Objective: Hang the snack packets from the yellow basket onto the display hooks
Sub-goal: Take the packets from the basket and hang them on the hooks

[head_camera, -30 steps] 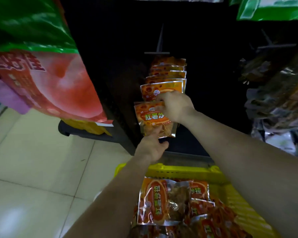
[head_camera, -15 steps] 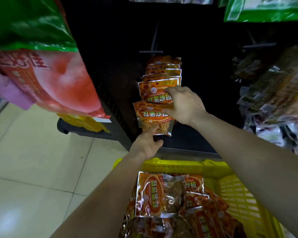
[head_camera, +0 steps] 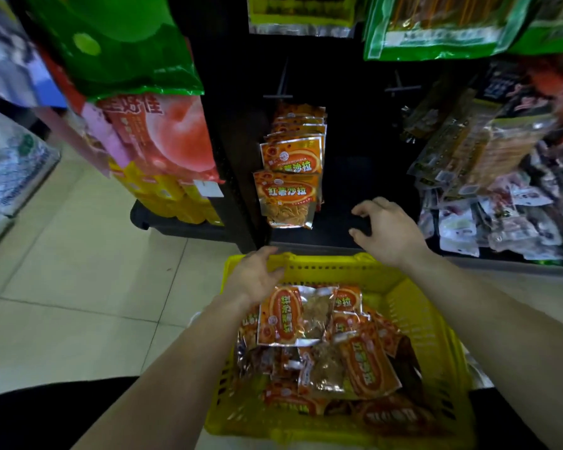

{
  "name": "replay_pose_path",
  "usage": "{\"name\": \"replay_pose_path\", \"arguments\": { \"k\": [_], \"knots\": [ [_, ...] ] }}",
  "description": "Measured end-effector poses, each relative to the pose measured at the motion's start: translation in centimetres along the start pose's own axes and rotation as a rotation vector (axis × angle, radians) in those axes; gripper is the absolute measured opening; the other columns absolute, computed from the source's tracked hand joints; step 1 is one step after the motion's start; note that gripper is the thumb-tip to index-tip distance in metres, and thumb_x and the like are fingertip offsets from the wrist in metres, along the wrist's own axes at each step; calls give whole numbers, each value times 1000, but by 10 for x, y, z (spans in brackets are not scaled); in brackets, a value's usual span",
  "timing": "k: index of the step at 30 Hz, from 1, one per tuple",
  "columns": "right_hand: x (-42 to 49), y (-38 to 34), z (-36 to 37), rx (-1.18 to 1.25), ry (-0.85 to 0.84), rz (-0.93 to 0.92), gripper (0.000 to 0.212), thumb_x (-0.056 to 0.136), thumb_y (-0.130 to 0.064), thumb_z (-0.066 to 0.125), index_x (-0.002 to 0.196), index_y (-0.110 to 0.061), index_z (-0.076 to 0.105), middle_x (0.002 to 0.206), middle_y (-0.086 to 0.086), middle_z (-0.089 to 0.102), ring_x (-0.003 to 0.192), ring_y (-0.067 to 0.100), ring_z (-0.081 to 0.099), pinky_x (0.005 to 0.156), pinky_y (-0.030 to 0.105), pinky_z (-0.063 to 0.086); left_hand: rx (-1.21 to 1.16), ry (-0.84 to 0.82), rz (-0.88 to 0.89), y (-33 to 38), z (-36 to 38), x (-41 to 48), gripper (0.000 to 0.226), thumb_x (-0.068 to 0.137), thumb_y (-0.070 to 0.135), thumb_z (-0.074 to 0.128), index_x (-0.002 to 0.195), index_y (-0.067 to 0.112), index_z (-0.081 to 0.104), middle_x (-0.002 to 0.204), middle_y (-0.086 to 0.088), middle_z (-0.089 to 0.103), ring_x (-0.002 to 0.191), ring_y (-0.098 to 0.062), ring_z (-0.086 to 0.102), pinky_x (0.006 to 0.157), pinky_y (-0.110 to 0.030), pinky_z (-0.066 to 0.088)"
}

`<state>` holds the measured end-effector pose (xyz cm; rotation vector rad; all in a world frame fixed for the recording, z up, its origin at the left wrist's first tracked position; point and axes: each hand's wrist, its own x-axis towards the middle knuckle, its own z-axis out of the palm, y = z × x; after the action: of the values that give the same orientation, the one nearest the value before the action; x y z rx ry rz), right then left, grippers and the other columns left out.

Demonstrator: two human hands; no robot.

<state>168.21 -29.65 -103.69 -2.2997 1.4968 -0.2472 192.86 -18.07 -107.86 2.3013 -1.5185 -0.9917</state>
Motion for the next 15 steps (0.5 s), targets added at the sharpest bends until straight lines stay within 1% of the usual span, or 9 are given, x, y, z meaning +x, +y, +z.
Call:
{"name": "replay_pose_path", "arguments": {
  "k": [2, 4, 7, 9, 11, 13, 15],
  "knots": [
    [-23, 5, 8, 14, -5, -7, 33, 92, -32, 65, 123, -20, 60, 115, 1, 57, 112, 24, 54, 89, 42, 51, 31, -18, -9, -7, 12, -14, 56, 94, 38, 63, 145, 23, 48, 142, -9, 57, 126, -28, 56, 104, -33, 44],
    [-41, 10, 22, 10, -61, -17, 28, 92, -30, 62, 119, -21, 60, 111, -1, 58, 108, 23, 56, 85, 41, 52, 61, -53, -19, -17, 27, -24, 56, 94, 39, 63, 145, 23, 48, 142, -9, 57, 128, -29, 55, 104, -33, 44],
    [-60, 16, 51, -21, -276, 15, 31, 91, -35, 60, 120, -24, 58, 112, -1, 64, 109, 25, 60, 85, 40, 53, 116, -107, -34, -32, 48, -32, 54, 91, 39, 64, 142, 26, 51, 139, -11, 59, 126, -29, 56, 102, -34, 46],
    [-68, 19, 76, -54, -439, 46, 37, 92, -41, 59, 126, -27, 56, 117, 1, 67, 110, 26, 61, 88, 40, 53, 150, -135, -54, -42, 58, -32, 56, 89, 38, 65, 142, 26, 51, 141, -13, 56, 127, -31, 54, 105, -36, 44],
    [-72, 21, 104, -68, -553, 78, 44, 91, -44, 58, 132, -28, 53, 122, 5, 67, 111, 27, 62, 90, 41, 53, 186, -155, -88, -52, 67, -29, 60, 90, 40, 64, 145, 22, 47, 147, -15, 50, 133, -34, 48, 110, -38, 40],
    [-71, 22, 132, -70, -584, 123, 44, 90, -44, 58, 131, -28, 54, 120, 7, 68, 108, 29, 64, 88, 41, 54, 219, -167, -118, -62, 76, -23, 65, 91, 47, 60, 148, 22, 43, 153, -15, 42, 138, -35, 41, 114, -41, 35],
    [-68, 19, 155, -36, -547, 202, 39, 91, -42, 57, 125, -23, 58, 112, 8, 70, 100, 29, 66, 82, 38, 55, 233, -174, -132, -71, 87, -18, 67, 91, 52, 55, 149, 24, 39, 155, -13, 39, 141, -35, 36, 117, -45, 31]
  ]
}}
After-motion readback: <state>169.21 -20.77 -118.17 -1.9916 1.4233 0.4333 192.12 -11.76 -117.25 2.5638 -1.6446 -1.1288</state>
